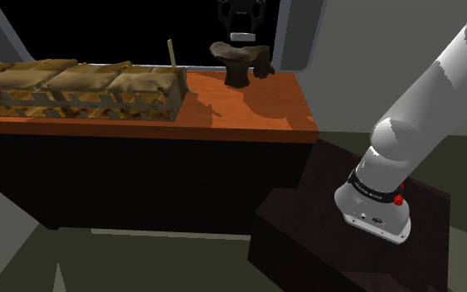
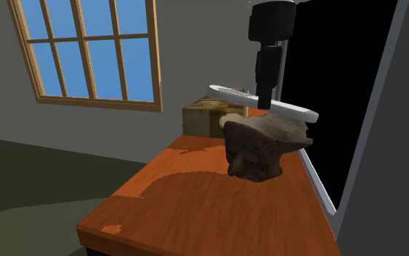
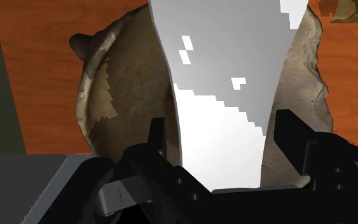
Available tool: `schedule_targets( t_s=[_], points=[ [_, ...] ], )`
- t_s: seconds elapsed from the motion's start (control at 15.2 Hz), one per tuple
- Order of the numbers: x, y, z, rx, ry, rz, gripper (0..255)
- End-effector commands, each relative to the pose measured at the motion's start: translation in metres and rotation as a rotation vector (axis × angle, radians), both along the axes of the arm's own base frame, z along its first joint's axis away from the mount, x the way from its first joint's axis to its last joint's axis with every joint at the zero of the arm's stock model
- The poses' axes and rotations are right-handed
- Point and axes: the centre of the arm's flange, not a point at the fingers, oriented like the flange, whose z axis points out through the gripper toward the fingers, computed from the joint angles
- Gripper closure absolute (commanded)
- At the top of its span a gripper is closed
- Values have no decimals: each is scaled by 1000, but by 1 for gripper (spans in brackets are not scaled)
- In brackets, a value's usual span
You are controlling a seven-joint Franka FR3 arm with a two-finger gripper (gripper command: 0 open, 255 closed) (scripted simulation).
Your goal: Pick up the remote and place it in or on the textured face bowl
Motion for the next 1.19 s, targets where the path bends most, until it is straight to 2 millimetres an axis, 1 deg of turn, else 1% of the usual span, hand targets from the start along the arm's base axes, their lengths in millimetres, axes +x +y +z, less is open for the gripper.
schedule_targets(
  t_s=[0.0, 0.26, 0.33, 0.66, 0.86, 0.92, 1.12],
  points=[
    [0, 0, -1, 0, -1, 0, 255],
    [0, 0, -1, 0, -1, 0, 255],
    [0, 0, -1, 0, -1, 0, 0],
    [0, 0, -1, 0, -1, 0, 0],
    [0, -1, 39, 0, -1, 0, 0],
    [-1, -1, 49, 0, -1, 0, 0],
    [-1, -1, 49, 0, -1, 0, 0]
  ],
)
